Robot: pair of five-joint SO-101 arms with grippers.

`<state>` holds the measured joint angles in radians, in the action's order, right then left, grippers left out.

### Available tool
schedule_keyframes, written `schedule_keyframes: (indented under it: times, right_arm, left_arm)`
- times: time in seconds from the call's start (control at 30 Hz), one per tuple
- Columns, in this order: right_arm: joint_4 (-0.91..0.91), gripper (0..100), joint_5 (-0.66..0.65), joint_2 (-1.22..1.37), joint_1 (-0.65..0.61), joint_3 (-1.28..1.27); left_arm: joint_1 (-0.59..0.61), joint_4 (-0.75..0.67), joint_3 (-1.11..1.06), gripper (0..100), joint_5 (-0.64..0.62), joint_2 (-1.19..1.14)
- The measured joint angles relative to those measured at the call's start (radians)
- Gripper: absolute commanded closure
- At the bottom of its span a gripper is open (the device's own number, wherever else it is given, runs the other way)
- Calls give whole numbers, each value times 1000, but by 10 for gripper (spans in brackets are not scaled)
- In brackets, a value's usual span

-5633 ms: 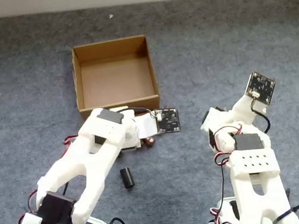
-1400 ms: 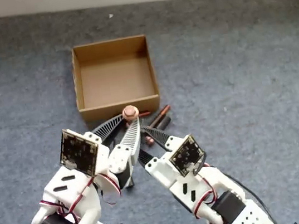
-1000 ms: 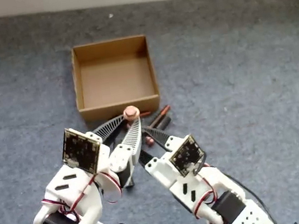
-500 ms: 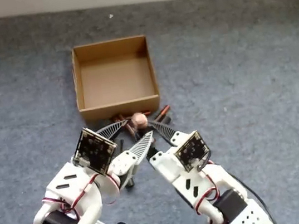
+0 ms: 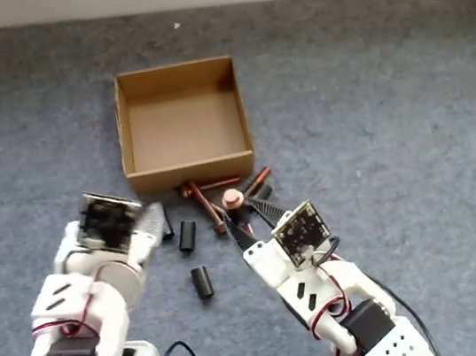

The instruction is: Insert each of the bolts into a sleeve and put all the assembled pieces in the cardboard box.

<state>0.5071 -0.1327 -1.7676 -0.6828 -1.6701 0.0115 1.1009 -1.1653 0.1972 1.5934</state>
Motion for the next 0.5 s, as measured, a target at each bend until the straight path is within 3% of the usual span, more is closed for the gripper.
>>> schedule_keyframes:
  times: [0.23, 0.4, 0.5]
  right_arm:
    - [78, 995, 75, 0, 97, 2]
    - [181, 995, 84, 0, 106, 28]
    - [184, 995, 84, 32, 106, 84]
  left_arm:
    - [285, 15, -144, 837, 0, -11]
    - [367, 15, -281, 970, 2, -11]
    - [379, 15, -327, 983, 20, -11]
